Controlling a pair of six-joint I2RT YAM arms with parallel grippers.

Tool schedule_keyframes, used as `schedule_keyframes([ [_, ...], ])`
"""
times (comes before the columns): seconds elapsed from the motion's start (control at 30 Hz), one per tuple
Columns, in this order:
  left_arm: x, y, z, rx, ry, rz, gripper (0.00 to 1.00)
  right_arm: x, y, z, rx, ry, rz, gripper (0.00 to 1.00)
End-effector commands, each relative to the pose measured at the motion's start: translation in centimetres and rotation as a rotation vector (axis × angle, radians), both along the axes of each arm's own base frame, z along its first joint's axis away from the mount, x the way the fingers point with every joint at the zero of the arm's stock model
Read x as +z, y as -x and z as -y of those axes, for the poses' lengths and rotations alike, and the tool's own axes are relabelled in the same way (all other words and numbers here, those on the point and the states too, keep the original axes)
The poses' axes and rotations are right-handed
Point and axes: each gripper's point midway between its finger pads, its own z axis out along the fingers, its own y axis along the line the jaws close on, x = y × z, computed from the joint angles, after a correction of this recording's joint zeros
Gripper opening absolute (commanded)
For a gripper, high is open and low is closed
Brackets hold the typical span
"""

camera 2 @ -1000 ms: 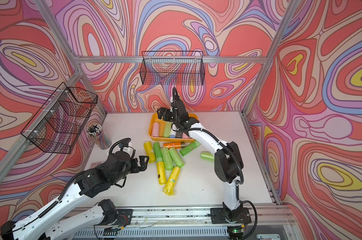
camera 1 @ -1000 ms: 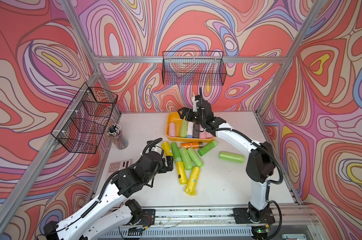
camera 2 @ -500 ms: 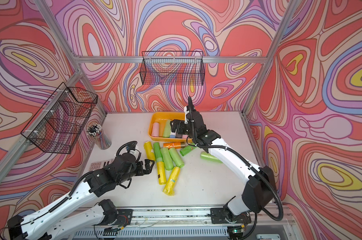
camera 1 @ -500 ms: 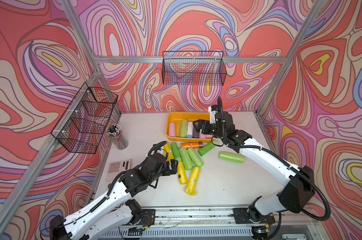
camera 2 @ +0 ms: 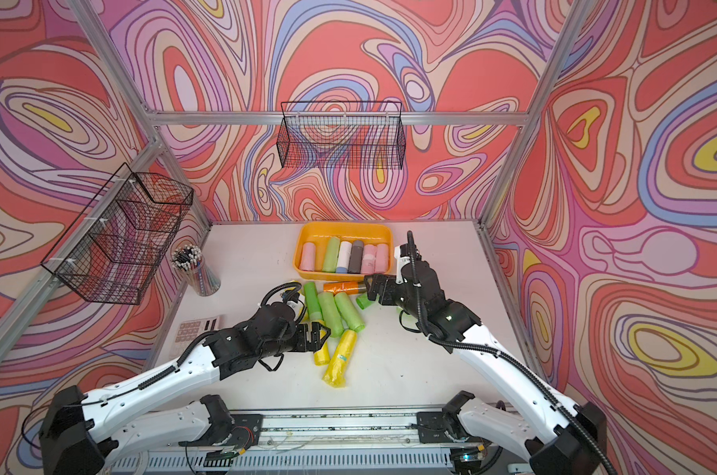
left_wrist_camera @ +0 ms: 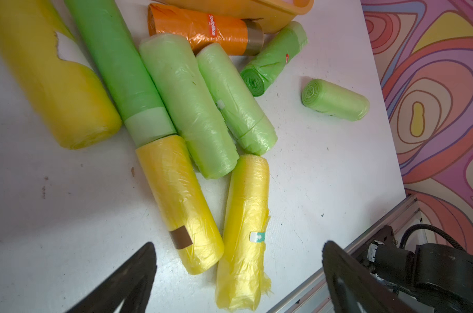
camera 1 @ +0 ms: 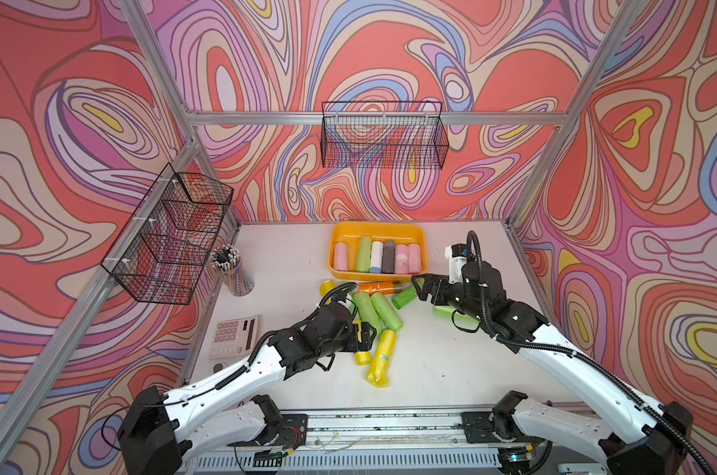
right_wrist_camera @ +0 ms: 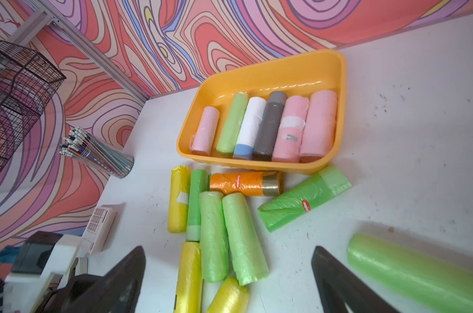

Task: Put the roll of trash bags into the storage box
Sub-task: Place the roll of trash bags in the storage box.

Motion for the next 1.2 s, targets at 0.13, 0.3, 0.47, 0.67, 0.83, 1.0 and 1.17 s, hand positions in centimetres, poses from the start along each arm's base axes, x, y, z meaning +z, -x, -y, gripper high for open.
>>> schedule_keyframes([
  [0.13, -0.2, -0.4, 3.6, -0.070, 0.010, -0.032, 0.95, -3.7, 3.5, 1.6, 0.020, 0.010, -0.074, 0.98],
  [0.3, -1.3, -0.2, 5.0, -0.116, -0.027, -0.054, 0.85, -6.2, 4.6, 2.5, 0.014, 0.063, -0.153, 0.98],
  [0.47, -2.9, -0.5, 5.4, -0.142, -0.092, -0.060, 0.81, -7.1, 5.6, 1.9, 0.039, -0.028, -0.152, 0.98],
  [0.67, -4.8, -0.4, 5.9, -0.145, -0.123, -0.122, 0.78, -8.6, 6.2, 1.8, 0.040, -0.049, -0.195, 0.99],
  [0.83, -6.1, -0.5, 6.4, -0.153, -0.146, -0.149, 0.74, -8.8, 6.4, 2.2, 0.023, -0.047, -0.192, 0.98],
  [1.0, -7.3, -0.5, 6.5, -0.157, -0.182, -0.161, 0.71, -8.5, 6.5, 2.2, 0.022, -0.064, -0.187, 0.98],
  [1.17, -8.1, -0.2, 6.3, -0.157, -0.224, -0.147, 0.66, -8.2, 6.7, 2.5, 0.010, -0.078, -0.174, 0.98],
])
